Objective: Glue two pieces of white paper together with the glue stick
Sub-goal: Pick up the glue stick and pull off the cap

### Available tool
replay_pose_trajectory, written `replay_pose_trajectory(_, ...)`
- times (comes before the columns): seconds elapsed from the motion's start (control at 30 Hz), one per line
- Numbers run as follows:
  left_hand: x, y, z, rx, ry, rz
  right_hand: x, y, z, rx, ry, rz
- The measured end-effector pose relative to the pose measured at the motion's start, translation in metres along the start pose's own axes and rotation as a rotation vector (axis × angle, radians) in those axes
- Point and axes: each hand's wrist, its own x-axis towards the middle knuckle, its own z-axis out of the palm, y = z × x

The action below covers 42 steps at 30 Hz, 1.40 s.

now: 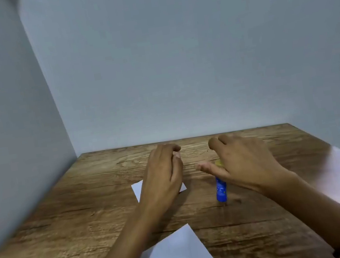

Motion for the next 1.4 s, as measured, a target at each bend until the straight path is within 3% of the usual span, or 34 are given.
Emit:
replay_pose_trajectory(0.07,0.0,0.001,0.0,-0.019,0.001,-0.015,0.001,-0.001,0.005,-0.095,-0.097,-0.034)
replay_pose_trajectory(0.17,-0.005,0.001,0.004,-0.062,-0.099,-0.005,0.0,0.001,0.011,0.0,-0.169,-0.015)
replay_pose_trajectory(0.37,-0.015,0.014,0.016,-0.164,-0.379,0.103,-0.002,-0.007,0.009,0.226,0.01,0.003)
replay_pose_trajectory(0.57,-0.013,0.017,0.016,-0.131,-0.225,0.161,-0.002,-0.019,0.011,0.384,0.145,-0.031)
replay_pose_trajectory(0.8,-0.012,0.021,0.014,-0.142,-0.188,0.192,-0.001,-0.02,0.009,0.45,0.202,-0.082)
replay_pose_trajectory(1.13,-0.01,0.017,0.011,-0.085,-0.145,0.18,0.001,-0.015,0.004,0.474,0.135,-0.217)
replay_pose_trajectory(1.3,-0.012,0.007,0.013,-0.057,-0.206,0.117,0.006,0.007,-0.011,0.546,0.127,-0.268)
replay_pose_trajectory(1.4,-0.01,-0.001,0.015,-0.096,-0.178,0.008,0.008,0.022,-0.007,0.475,-0.02,-0.198)
